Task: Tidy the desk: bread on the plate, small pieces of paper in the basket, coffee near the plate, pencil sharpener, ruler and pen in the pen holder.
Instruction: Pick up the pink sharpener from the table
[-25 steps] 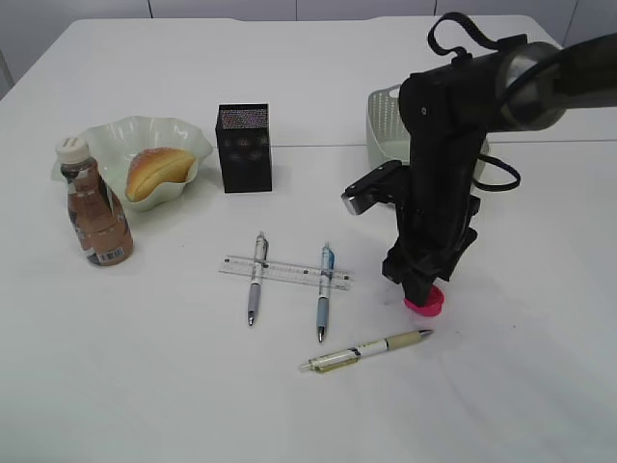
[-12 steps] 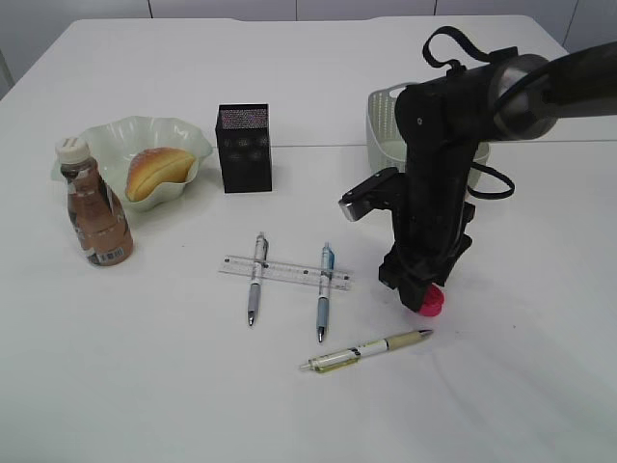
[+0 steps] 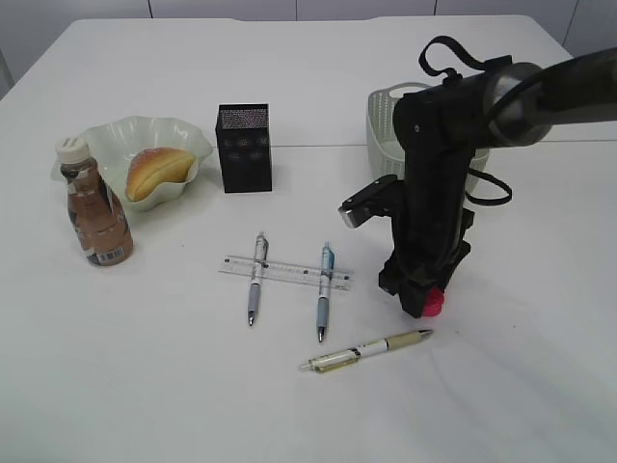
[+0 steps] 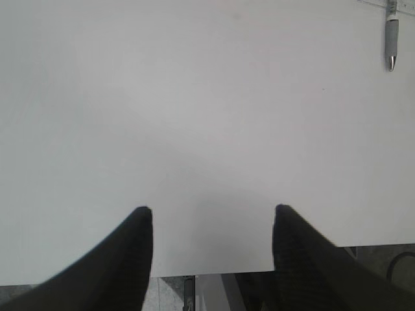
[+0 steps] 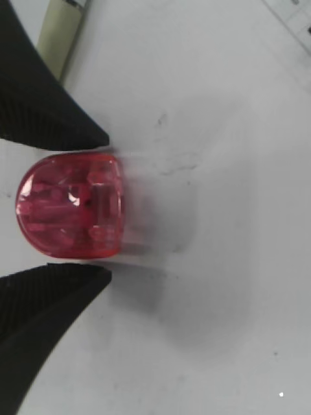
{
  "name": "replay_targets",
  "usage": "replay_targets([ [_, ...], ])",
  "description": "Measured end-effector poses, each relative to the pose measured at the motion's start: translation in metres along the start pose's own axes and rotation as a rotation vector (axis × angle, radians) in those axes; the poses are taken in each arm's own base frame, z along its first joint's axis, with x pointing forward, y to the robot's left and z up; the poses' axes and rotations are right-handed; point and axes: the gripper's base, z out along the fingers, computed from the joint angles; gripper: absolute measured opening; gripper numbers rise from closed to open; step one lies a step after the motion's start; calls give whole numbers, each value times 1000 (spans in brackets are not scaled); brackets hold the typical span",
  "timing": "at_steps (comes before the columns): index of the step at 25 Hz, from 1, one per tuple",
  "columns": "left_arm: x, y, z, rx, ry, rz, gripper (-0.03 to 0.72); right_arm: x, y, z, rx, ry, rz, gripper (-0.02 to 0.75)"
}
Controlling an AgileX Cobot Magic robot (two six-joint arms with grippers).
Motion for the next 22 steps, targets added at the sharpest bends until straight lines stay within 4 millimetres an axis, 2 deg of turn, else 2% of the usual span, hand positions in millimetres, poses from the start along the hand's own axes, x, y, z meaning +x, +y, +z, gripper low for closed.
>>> replay_targets([
  [14, 0, 0, 0, 0, 0, 0, 433, 1, 1, 0, -6, 16, 0, 407],
  [16, 0, 0, 0, 0, 0, 0, 433, 1, 0, 0, -5, 14, 0, 389],
  [18, 0, 0, 0, 0, 0, 0, 433, 1, 0, 0, -4, 12, 0, 332],
  [22, 0, 0, 0, 0, 0, 0, 433, 1, 0, 0, -4, 10, 0, 292],
])
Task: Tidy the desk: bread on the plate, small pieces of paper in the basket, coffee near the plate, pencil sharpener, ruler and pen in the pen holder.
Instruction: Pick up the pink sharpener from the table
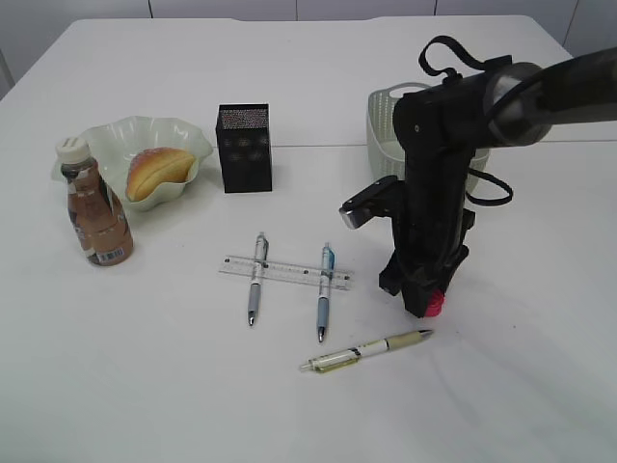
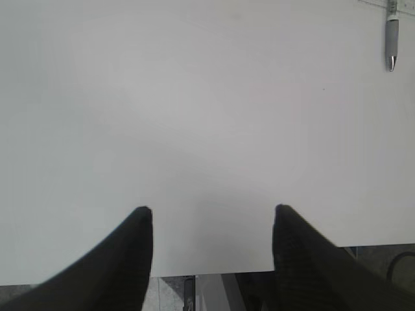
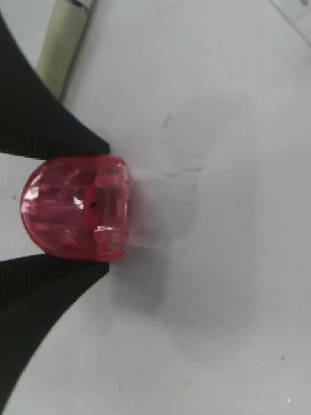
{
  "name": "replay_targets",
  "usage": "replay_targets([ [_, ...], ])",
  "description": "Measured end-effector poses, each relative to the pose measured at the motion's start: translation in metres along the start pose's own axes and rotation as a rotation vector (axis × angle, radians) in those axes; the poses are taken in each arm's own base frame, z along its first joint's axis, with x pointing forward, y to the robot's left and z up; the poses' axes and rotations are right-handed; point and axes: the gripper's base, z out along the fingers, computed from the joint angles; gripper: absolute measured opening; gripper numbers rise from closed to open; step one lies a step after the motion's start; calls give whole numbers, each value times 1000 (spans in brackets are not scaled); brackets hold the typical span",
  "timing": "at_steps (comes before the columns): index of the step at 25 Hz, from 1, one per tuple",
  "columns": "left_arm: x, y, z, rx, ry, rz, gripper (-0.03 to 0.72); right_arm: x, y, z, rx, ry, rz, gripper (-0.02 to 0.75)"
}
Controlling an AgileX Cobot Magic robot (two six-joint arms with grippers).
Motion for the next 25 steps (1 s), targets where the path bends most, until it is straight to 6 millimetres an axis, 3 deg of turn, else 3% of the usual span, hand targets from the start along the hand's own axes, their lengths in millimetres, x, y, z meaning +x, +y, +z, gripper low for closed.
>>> replay_targets([
  [7, 0, 0, 0, 0, 0, 0, 433, -3, -1, -3, 6, -14, 1, 289],
  [18, 0, 0, 0, 0, 0, 0, 433, -40, -29, -70, 219, -301, 67, 288],
  [25, 0, 0, 0, 0, 0, 0, 433, -56, -37, -85, 269, -481, 193, 288],
])
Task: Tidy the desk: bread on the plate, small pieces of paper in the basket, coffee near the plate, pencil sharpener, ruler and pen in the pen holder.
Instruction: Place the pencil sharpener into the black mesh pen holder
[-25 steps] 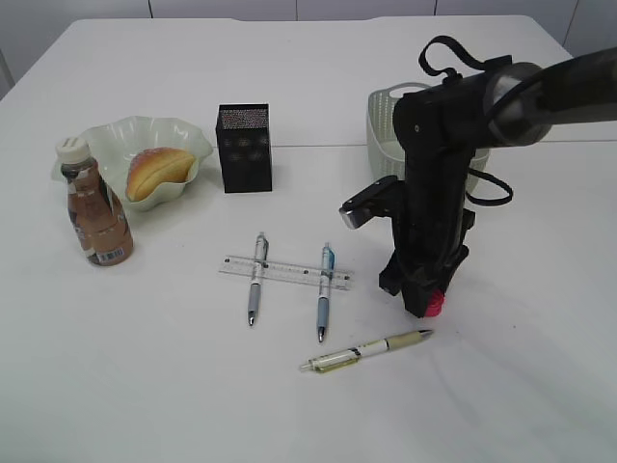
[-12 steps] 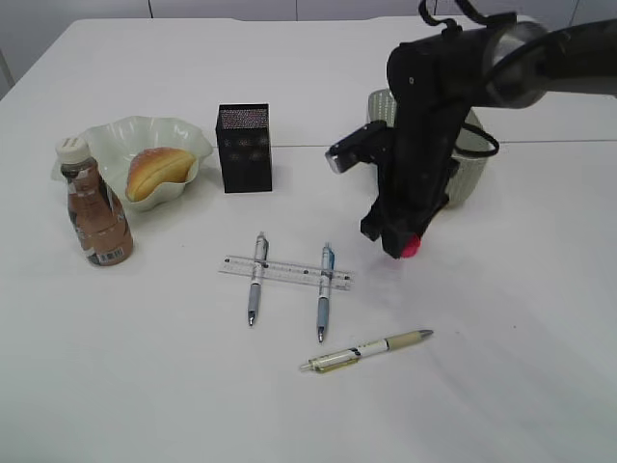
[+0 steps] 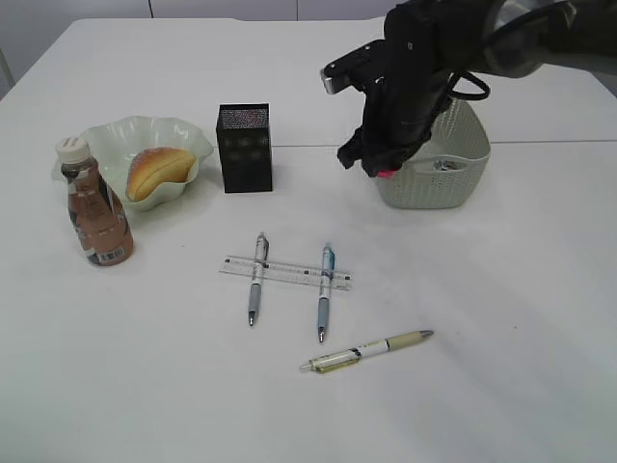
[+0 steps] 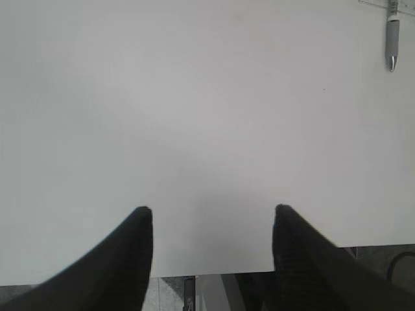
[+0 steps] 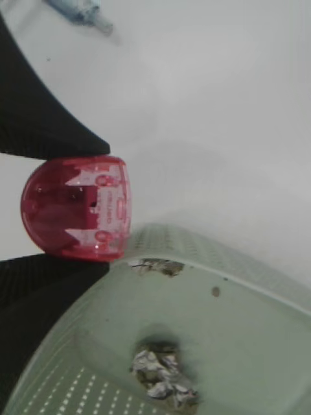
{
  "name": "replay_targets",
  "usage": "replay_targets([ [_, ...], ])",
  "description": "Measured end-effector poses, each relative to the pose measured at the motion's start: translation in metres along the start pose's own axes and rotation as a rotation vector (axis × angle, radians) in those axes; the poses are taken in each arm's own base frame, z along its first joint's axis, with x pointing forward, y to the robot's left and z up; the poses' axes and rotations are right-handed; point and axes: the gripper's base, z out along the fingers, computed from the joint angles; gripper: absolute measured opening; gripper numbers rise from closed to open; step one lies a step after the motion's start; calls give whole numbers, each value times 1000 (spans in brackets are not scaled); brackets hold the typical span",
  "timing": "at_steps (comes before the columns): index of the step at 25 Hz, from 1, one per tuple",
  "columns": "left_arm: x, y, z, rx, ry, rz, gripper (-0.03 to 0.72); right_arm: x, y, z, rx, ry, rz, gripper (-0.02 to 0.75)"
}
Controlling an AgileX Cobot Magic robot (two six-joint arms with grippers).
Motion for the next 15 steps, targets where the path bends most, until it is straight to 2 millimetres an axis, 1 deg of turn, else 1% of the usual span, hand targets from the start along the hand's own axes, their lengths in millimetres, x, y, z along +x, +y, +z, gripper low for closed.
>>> replay_targets([
  [3, 0, 0, 0, 0, 0, 0, 433, -8, 0, -1, 2, -89, 8, 288],
  [6, 0, 0, 0, 0, 0, 0, 433, -20, -1, -3, 11, -216, 14, 288],
  [10, 0, 0, 0, -4, -1, 1, 433, -37, -3, -8, 26, -421, 24, 288],
  [15, 0, 2, 0, -24, -4, 9, 433, -55, -5, -18, 41, -644, 39, 288],
])
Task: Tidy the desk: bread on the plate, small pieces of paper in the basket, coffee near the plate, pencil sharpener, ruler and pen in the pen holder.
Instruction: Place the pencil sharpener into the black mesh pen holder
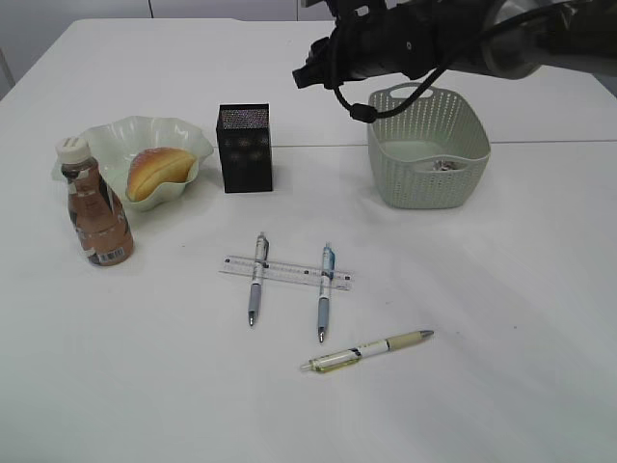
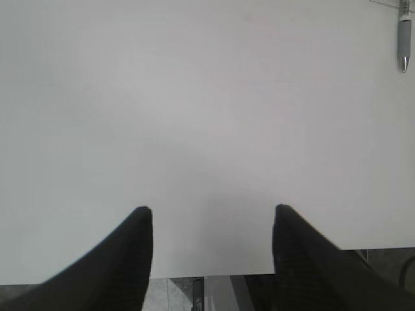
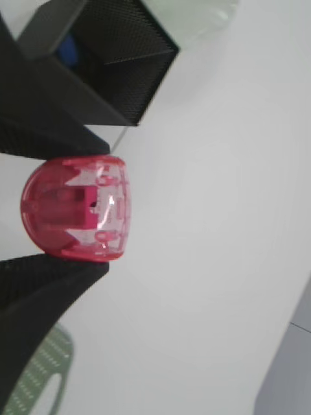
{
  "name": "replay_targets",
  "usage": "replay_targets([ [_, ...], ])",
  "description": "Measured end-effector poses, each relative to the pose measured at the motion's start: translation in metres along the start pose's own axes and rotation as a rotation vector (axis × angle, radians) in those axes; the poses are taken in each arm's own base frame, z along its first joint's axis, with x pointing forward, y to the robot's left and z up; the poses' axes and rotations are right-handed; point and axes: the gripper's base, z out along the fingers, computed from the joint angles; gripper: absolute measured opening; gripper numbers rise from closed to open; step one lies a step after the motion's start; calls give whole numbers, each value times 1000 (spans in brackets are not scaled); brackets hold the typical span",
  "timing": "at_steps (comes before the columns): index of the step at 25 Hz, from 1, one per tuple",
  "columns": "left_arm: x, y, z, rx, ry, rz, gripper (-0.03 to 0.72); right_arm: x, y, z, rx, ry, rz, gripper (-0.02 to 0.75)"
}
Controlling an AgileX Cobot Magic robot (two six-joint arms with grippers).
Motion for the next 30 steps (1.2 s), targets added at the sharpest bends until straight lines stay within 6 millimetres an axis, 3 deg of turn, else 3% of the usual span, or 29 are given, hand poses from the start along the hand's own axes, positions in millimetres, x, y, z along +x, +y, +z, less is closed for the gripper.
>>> replay_targets([
  [3, 0, 1, 0, -10, -2, 4, 433, -5, 1, 5, 4, -117, 24, 288],
  [12, 0, 2, 0, -20, -3, 7, 433, 5, 8, 28, -4, -296, 133, 288],
  [18, -1, 2, 0, -18, -14, 7, 433, 23, 15, 44, -18, -321, 179, 288],
  [30, -3, 1, 0, -15, -33, 7, 433, 15, 25, 42, -155, -451, 268, 288],
])
